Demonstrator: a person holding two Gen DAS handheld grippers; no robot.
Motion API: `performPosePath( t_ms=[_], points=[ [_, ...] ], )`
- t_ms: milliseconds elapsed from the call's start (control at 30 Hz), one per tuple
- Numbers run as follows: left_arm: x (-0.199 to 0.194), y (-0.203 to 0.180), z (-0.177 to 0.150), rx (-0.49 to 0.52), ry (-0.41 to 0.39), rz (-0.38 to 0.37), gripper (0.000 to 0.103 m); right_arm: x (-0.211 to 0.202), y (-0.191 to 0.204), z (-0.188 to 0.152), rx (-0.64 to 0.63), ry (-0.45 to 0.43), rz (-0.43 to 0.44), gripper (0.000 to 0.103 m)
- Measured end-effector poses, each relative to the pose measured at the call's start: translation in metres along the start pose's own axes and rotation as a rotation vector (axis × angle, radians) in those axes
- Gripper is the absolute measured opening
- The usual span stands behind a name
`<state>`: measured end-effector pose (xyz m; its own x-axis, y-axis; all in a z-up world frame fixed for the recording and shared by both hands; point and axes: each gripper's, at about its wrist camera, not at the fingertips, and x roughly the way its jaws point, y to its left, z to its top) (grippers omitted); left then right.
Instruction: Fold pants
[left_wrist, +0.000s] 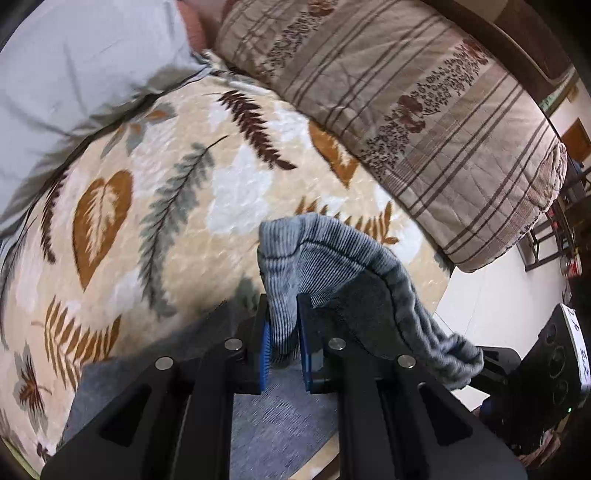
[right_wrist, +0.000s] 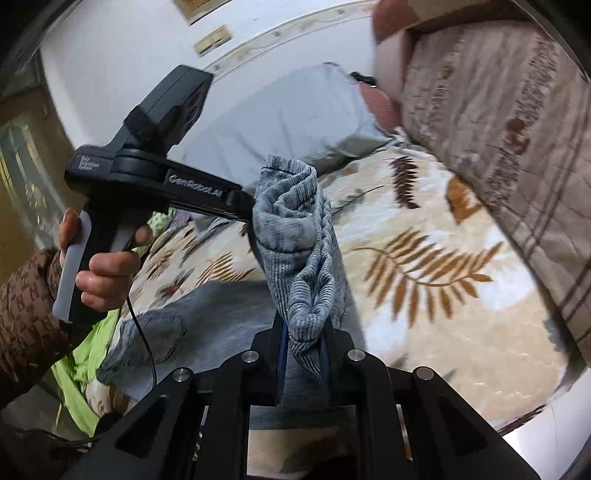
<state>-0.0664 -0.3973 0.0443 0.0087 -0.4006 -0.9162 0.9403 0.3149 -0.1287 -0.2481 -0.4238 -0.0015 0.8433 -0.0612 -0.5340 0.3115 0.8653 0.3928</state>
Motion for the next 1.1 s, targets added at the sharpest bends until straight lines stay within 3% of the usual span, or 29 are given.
performPosePath(
  t_ms=[600,1100],
  points=[
    [-0.012,0.076,-0.072,-0.187,-0.007,-0.024,0.011,0.049,0.087,-0.025,-0.177,0.180,0.073,0.014],
    [0.008,0.131,-0.132,-0.304,0.051,0.027,0.011,0.099,0.123,-0.061,-0.289,0.350,0.077,0.019]
  ],
)
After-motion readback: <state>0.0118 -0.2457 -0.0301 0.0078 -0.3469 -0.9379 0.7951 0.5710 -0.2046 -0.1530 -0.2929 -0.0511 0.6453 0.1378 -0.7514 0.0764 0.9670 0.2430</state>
